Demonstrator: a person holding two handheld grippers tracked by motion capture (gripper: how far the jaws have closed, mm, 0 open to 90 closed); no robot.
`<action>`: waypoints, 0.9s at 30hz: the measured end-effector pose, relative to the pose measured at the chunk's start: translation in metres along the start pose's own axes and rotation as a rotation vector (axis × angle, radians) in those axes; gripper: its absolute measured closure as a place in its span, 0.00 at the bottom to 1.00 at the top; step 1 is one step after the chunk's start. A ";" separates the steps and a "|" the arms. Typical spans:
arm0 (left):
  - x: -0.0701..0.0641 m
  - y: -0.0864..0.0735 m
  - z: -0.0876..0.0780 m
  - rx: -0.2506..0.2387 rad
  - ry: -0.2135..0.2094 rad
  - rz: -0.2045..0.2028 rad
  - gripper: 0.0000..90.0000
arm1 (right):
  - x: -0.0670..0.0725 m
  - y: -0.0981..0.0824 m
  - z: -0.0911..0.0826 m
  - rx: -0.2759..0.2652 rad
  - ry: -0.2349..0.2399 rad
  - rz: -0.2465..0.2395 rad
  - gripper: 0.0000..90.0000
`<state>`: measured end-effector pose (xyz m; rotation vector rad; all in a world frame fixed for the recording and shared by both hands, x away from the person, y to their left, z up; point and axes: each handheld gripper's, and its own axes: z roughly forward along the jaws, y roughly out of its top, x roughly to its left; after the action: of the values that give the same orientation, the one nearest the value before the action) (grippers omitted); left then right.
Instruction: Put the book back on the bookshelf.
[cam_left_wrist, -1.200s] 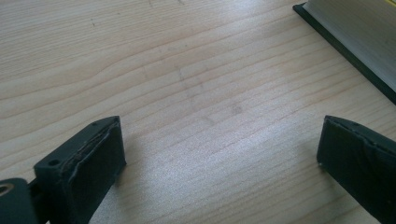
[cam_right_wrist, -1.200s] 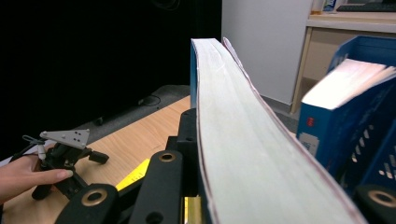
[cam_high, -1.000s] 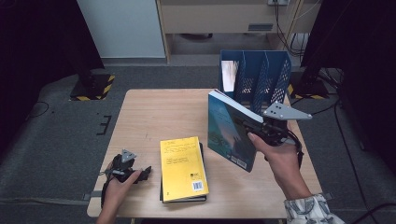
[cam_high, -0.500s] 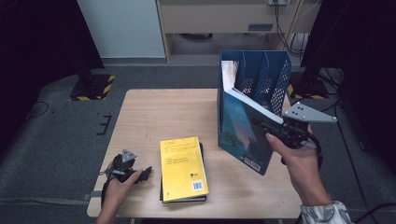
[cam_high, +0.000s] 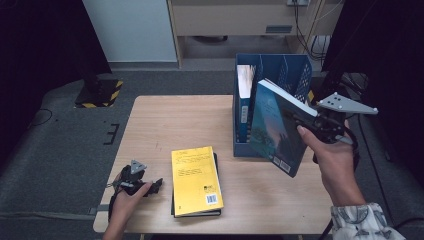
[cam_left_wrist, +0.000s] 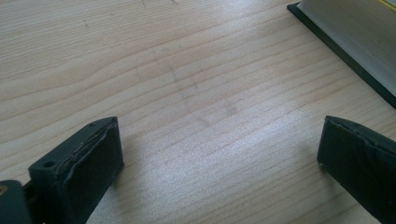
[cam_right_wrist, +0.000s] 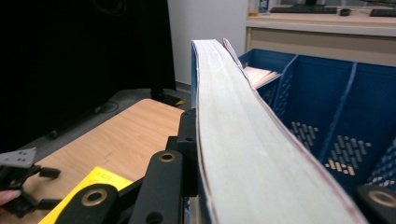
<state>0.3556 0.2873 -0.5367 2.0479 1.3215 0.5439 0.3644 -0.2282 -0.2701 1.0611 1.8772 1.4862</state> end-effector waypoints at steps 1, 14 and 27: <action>0.000 0.000 0.000 0.000 0.000 0.000 0.00 | -0.002 0.002 0.000 0.005 -0.008 -0.003 0.82; -0.001 0.000 0.001 -0.001 -0.001 0.000 0.00 | -0.022 0.015 0.012 0.015 -0.164 0.014 0.82; -0.001 0.000 0.000 -0.001 -0.003 0.001 0.00 | -0.031 0.015 0.062 0.041 -0.262 0.021 0.82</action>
<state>0.3556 0.2862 -0.5367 2.0480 1.3185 0.5413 0.4340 -0.2175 -0.2744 1.2330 1.7231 1.2562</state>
